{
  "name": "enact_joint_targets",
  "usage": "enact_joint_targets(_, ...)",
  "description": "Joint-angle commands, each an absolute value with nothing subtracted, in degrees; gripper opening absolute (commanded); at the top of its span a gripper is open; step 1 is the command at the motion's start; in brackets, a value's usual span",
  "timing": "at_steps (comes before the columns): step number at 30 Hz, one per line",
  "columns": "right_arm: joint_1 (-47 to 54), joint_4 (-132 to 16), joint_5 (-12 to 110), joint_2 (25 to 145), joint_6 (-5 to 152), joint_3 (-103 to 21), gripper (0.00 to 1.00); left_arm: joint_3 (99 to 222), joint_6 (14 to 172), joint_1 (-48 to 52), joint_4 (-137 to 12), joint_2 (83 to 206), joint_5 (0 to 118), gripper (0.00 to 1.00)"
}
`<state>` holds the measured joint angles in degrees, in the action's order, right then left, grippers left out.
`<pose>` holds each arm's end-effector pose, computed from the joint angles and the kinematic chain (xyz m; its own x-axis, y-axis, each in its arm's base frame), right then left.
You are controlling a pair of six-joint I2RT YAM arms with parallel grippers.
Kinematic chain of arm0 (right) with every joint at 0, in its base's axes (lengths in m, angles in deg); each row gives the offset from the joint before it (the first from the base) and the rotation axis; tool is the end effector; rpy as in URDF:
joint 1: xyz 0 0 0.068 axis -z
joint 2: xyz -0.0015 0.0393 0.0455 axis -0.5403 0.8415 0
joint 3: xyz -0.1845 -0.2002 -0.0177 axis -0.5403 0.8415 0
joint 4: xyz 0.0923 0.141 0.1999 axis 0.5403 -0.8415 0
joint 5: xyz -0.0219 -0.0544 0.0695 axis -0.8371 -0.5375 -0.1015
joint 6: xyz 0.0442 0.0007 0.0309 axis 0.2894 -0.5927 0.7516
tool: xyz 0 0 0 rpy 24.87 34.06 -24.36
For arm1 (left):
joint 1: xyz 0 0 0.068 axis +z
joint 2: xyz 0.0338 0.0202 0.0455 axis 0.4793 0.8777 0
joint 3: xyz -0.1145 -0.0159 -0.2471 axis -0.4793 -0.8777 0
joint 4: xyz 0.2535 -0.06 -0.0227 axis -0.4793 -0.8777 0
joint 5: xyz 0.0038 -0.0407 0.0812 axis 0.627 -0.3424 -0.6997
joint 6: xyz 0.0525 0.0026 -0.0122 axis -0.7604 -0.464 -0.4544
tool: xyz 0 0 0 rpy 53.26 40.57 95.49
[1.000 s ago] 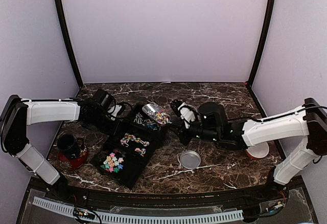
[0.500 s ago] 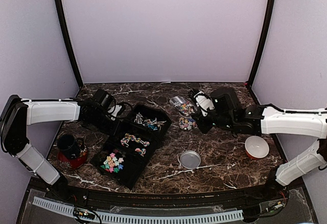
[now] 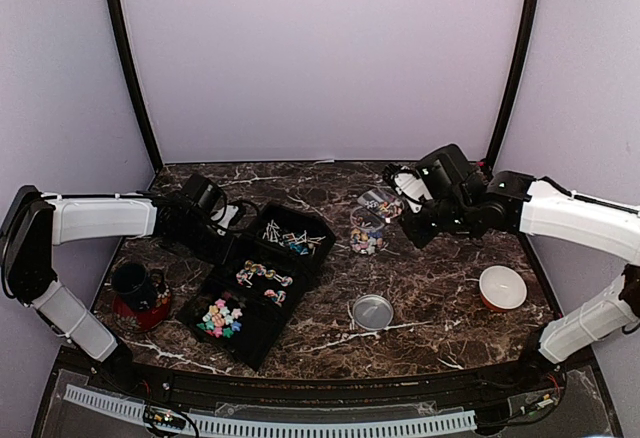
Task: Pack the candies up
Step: Place the fake candies in the packing box.
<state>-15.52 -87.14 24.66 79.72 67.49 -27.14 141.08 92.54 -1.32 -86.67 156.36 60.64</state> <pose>0.1978 0.2064 0.2938 -0.4672 -0.5098 -0.7224 -0.5772 0.7948 -0.1876 0.2591 -0.1566 0.1982 -0.8194 0.2515 -0.5151 0.4250 0.8696 -0.2514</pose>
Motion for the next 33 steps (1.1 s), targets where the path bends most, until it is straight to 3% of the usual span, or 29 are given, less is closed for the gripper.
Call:
enact_joint_targets(1,-14.4,-94.3,23.6,81.4,67.9,-30.8,0.00,143.5,94.0,-1.3,-82.9,153.0,64.3,0.00)
enact_joint_targets(33,-13.2,-116.2,19.4,96.7,65.8,-50.0,0.00,143.5,94.0,-1.3,-82.9,152.5,65.1,0.00)
